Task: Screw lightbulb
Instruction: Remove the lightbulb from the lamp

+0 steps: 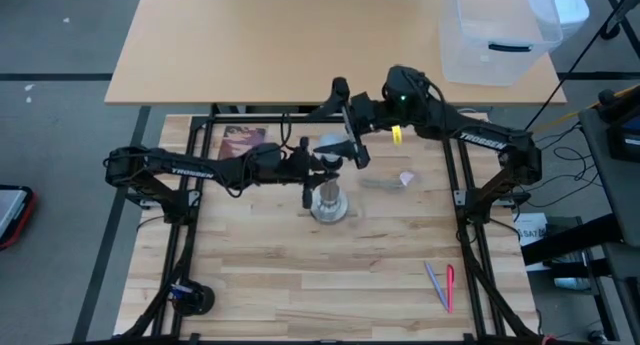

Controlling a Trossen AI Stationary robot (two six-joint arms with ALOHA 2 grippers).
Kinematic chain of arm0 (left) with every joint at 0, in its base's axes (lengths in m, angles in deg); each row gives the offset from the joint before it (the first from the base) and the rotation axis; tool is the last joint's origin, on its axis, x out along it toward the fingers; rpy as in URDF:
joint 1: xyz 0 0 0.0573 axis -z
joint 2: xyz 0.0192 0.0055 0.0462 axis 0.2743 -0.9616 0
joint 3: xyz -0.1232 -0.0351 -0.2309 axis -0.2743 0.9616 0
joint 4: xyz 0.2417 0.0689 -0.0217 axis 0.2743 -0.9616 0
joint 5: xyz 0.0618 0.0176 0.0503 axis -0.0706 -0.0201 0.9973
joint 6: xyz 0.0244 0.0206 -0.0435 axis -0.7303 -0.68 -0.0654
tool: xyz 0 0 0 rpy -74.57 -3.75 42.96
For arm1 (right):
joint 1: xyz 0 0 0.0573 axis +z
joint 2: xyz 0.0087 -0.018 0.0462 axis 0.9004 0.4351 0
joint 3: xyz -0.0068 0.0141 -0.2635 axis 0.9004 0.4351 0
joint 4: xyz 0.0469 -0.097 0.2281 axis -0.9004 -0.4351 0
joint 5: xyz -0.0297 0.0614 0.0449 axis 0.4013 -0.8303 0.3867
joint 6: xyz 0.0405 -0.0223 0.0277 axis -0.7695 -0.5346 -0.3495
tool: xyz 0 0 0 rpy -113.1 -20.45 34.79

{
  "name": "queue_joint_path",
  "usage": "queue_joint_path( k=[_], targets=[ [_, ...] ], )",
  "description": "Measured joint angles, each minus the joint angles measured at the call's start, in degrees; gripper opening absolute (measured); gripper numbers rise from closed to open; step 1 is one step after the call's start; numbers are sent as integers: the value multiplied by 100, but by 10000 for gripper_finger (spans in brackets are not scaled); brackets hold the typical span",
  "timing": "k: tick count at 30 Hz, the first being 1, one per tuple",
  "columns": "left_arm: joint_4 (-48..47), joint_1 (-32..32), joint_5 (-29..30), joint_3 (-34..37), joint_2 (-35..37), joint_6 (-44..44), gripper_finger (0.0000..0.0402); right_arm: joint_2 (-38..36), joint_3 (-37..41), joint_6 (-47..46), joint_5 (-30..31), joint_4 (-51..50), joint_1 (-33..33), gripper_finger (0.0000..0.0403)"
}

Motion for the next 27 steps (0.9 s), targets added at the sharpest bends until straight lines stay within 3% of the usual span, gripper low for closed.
queue_joint_path(
  k=[4, 8, 18, 23, 27],
  targets=[
    [4, 54, 517, 0, 0, -32, 72, -40, -530, 148, 267, -1273, 2, 336],
    [8, 54, 561, 0, 0, -58, 72, -192, -853, 417, 554, -2187, 61, 336],
    [32, 28, 534, 4, -1, -52, 72, -885, -861, 718, 1514, -2587, -58, 336],
    [33, 28, 530, 4, 0, -50, 72, -1276, -856, 700, 1516, -2956, -353, 336],
    [34, 28, 518, 4, -1, -51, 72, -1750, -345, 635, 1509, -2847, -530, 336]
  ],
)
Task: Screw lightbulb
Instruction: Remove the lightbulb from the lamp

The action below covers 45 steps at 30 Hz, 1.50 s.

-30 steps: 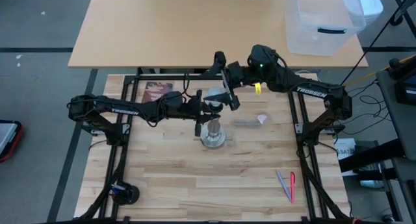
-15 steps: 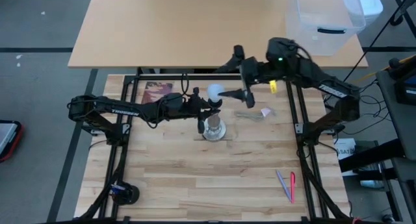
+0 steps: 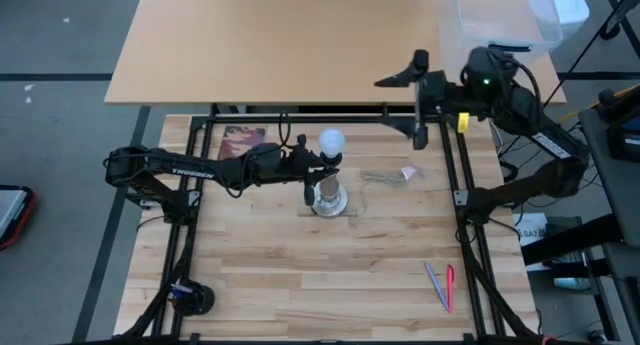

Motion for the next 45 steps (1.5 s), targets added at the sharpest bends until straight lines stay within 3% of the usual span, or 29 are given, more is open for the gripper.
queue_joint_path(
  k=[4, 10, 15, 18, 32, 40, 45],
  targets=[
    [15, -1, -3, 0, -1, 1, 72, -671, 1061, -128, -11, 593, -218, 336],
    [118, -2, -8, 2, -1, 5, 72, -1672, 3267, -790, -12, 2675, -326, 336],
    [171, -2, -8, 4, -5, 21, 72, -1747, 4969, -1534, 5, 4944, -199, 336],
    [171, -2, -8, 4, -3, 36, 72, -1569, 5469, -1705, 11, 5817, -110, 336],
    [152, -24, -27, 2, -1, 38, 72, -772, 5497, -1801, -11, 6859, 380, 336],
    [152, -24, -26, 0, -1, 45, 72, -166, 4970, -1884, 166, 6936, 493, 336],
    [152, -26, -26, 0, -1, 47, 72, 183, 4635, -2087, -24, 6896, 523, 336]
  ],
)
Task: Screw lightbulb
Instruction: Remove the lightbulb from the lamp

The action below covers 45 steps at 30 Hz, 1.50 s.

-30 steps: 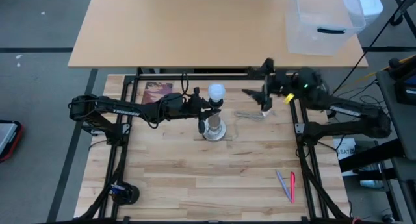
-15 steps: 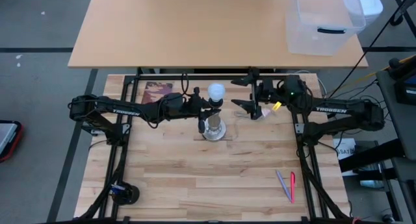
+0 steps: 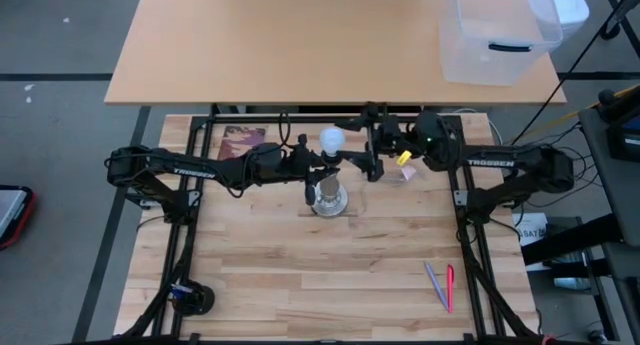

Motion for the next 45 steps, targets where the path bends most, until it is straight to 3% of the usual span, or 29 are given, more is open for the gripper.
queue_joint_path(
  k=[18, 22, 27, 34, 45],
  targets=[
    [-12, -2, 4, -2, 2, 17, 72, 910, -1050, 46, 77, -396, 378, 334],
    [-19, -2, 5, -2, 2, 17, 72, 970, -1107, 37, 159, -555, 418, 310],
    [-41, 0, -2, -2, 2, 13, 72, 975, -1110, 37, 162, -584, 431, 242],
    [-179, -9, -187, -9, 2, -19, 72, 904, -1123, 98, 145, -823, 436, 236],
    [-122, -144, -1145, -22, 2, -98, 72, 691, -1128, 409, -889, -1305, 283, 235]
  ],
)
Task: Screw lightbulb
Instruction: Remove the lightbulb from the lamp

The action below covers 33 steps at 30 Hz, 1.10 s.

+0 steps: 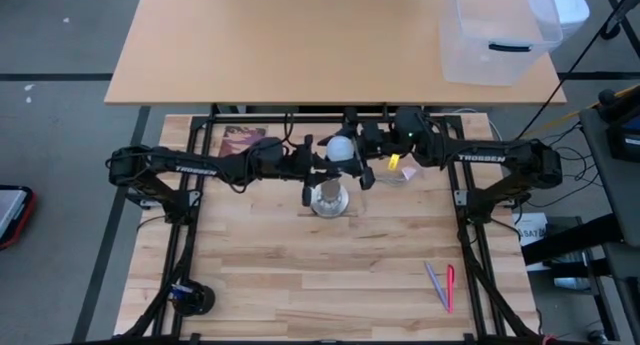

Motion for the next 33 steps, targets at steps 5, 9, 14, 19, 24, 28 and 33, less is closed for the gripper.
queue_joint_path(
  k=[5, 9, 14, 19, 24, 28, 33],
  targets=[
    [68, -109, -521, 0, -2, 26, 72, 11, -65, 40, -587, -62, -154, 235],
    [73, -169, -845, 2, -4, 43, 72, 43, -221, 247, -972, -265, -226, 235],
    [99, -212, -1185, 2, -4, 50, 72, 63, -504, 683, -1375, -723, -254, 235],
    [119, -210, -1534, 17, -1, 53, 72, 326, -785, 850, -1978, -737, -256, 237],
    [57, -212, -1565, 35, 0, 184, 72, 656, -1061, 931, -1937, -656, -261, 255],
    [55, -208, -1533, 28, 0, 293, 72, 687, -1188, 1013, -1854, -463, -245, 291],
    [30, -249, -1512, 28, 0, 343, 72, 688, -1344, 912, -1699, -576, -234, 330]
  ],
)
